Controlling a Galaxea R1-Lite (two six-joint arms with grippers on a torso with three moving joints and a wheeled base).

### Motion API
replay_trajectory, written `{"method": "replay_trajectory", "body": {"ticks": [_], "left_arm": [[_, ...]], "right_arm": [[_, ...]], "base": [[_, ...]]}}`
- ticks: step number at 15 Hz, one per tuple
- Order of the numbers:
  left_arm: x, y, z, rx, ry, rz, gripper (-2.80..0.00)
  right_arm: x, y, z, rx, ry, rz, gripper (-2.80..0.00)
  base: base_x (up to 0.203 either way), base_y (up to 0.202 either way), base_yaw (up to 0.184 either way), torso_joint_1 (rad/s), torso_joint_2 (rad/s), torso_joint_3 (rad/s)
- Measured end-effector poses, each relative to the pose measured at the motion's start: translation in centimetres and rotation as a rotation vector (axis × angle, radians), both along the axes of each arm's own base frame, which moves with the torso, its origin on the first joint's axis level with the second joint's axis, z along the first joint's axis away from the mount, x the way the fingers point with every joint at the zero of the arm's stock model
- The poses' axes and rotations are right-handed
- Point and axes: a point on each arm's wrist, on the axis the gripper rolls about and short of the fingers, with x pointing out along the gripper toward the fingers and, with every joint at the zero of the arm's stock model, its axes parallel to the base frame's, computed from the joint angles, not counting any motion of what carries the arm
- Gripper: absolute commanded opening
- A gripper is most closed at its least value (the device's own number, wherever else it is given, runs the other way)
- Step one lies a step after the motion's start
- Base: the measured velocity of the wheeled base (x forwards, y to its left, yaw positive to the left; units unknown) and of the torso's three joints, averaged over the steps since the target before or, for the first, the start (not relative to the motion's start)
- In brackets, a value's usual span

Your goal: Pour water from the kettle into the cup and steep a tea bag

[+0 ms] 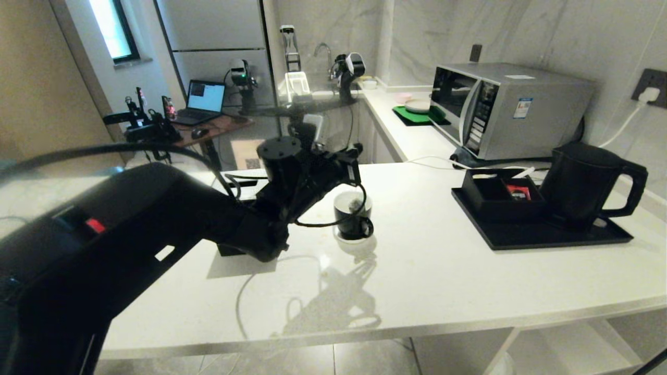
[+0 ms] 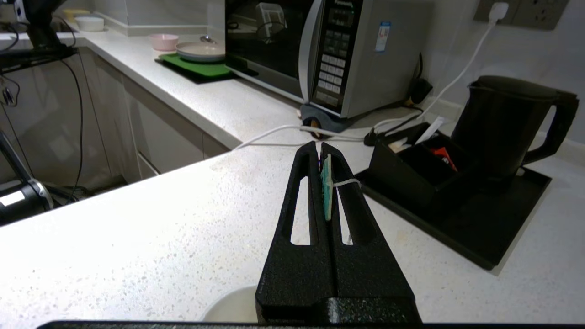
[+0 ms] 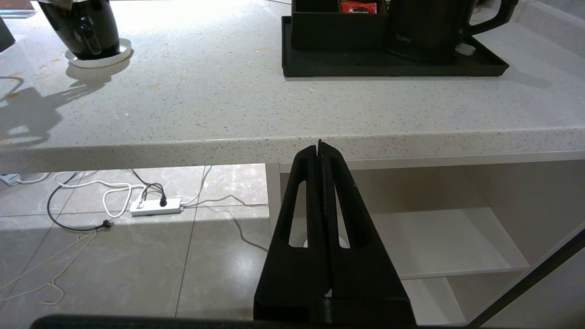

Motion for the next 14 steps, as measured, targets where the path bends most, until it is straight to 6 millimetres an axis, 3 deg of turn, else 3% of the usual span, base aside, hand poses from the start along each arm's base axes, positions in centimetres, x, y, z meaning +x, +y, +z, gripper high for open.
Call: {"method": "replay_trajectory", "body": {"ticks": [9,14], "left_arm": [[1.1,-0.3,-3.7,0.033,0.055,0.007,-2.8],[1.4,-0.2,-3.4,0.025,0.044,0.01,-2.8]], "right_arm": [[0.0,0.0,0.0,0.0,0.0,0.0,-2.8],[0.0,0.0,0.0,0.0,0.0,0.0,-2.8]], "base": [[0.0,0.0,0.0,0.0,0.0,0.0],[0.0,0.0,0.0,0.0,0.0,0.0]]}}
